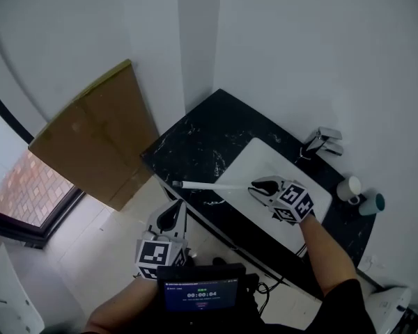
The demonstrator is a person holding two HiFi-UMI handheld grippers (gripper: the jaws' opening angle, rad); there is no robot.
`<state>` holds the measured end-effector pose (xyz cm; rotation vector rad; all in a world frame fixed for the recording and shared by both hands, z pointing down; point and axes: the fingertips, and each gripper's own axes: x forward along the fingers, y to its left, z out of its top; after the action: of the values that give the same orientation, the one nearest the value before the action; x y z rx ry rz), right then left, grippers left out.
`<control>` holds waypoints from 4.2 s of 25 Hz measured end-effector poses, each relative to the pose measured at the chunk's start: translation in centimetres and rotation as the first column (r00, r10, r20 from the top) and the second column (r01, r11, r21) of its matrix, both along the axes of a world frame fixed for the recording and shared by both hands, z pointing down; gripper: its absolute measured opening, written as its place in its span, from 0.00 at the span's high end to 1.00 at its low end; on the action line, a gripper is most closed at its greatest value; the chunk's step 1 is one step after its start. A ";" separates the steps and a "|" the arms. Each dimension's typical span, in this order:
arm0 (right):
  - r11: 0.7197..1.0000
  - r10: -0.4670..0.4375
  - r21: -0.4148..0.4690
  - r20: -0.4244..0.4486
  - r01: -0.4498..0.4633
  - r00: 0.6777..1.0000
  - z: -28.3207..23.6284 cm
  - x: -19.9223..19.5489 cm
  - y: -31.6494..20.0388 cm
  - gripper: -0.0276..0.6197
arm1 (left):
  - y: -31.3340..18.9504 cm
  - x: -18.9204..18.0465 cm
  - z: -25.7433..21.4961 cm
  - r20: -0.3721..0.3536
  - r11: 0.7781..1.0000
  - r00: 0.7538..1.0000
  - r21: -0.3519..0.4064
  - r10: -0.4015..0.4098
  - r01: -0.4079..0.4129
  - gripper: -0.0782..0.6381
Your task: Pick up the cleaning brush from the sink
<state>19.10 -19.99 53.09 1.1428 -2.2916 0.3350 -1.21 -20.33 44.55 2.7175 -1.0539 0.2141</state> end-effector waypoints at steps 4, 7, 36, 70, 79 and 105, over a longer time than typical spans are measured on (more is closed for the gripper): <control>0.983 -0.168 -0.089 -0.042 0.163 0.985 4.9 0.9 -1.4 0.82 | 0.6 1.5 2.1 0.019 0.992 0.994 -0.065 -0.104 0.105 0.78; 0.964 -0.246 -0.118 -0.072 0.237 0.966 8.0 2.0 -2.6 0.82 | 1.5 2.2 3.8 0.054 0.978 0.983 -0.098 -0.178 0.183 0.78; 0.857 -0.513 -0.102 -0.088 0.505 0.854 14.0 -0.3 -4.8 0.84 | 3.3 1.7 6.1 0.066 0.924 0.934 -0.136 -0.350 0.356 0.80; 0.279 0.804 0.407 0.396 -0.870 0.443 -18.9 -6.5 29.7 0.84 | 6.2 -1.4 -7.6 -0.020 0.876 0.887 0.174 0.461 -0.451 0.89; 0.196 0.806 0.450 0.432 -0.871 0.404 -20.2 -10.5 42.0 0.84 | 19.6 -4.4 -9.2 -0.015 0.832 0.848 0.204 0.529 -0.515 0.89; 0.104 0.815 0.444 0.475 -0.890 0.332 -21.4 -16.1 43.7 0.84 | 19.0 -11.3 -9.8 -0.034 0.851 0.862 0.186 0.506 -0.492 0.89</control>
<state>2.99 23.71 31.71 2.9181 -1.4534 -0.0562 -12.54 -1.34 34.73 3.0798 -0.3304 0.0930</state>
